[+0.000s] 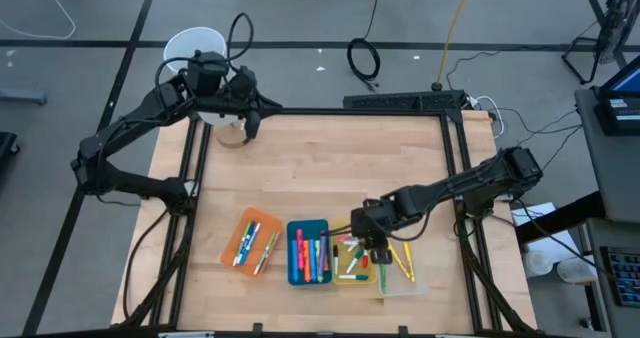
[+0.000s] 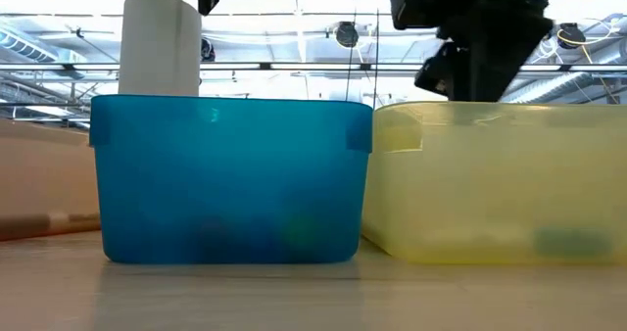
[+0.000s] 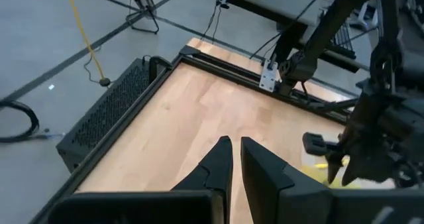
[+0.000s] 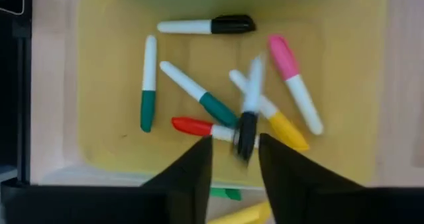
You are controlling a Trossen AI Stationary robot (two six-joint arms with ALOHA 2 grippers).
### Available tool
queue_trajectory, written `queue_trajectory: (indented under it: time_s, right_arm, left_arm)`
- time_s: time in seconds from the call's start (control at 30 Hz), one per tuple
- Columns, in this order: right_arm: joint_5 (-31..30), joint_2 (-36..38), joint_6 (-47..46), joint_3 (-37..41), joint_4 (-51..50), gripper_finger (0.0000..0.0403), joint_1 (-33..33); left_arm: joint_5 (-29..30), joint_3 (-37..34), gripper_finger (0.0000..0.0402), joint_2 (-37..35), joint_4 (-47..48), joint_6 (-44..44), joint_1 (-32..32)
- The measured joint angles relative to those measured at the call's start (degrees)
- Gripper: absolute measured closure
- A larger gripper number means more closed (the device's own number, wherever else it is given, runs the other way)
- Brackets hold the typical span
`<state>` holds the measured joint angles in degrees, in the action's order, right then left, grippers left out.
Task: Pick & Place Markers
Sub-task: Return to Home Position
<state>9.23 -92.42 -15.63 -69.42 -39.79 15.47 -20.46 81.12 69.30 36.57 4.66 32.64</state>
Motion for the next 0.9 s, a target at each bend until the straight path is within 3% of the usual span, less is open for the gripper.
queue_trajectory:
  time_s: [0.23, 0.33, 0.4, 0.6, 0.73, 0.9]
  right_arm:
    - [0.22, 0.09, -1.82, 1.89, 4.19, 0.0226, 0.82]
    - [2.31, 1.65, -2.31, 1.89, 4.49, 0.0214, 0.47]
    - [2.87, 3.07, -4.25, 2.03, 3.72, 0.0209, 0.18]
    - [3.74, 10.6, -10.39, 5.74, -1.74, 0.021, 0.25]
    - [-3.64, 24.19, -8.53, 9.63, 4.83, 0.021, 4.46]
    - [-17.24, 46.9, -1.16, 20.57, 14.03, 0.0209, 12.54]
  left_arm:
    - [-1.27, 0.0, 0.0364, 0.0, 3.02, 4.1, -0.32]
    - [-5.45, -1.51, 0.0364, -0.52, 4.89, -4.72, -2.01]
    - [-8.36, -5.47, 0.0364, -1.96, 0.9, -5.32, -3.44]
    - [-12.0, -26.14, 0.0364, -11.62, -17.86, -2.58, -6.7]
    - [-9.11, -43.71, 0.0364, -20.71, -30.06, 1.76, -9.21]
    - [-8.07, -62.33, 0.0364, -38.53, -42.27, 4.75, -13.15]
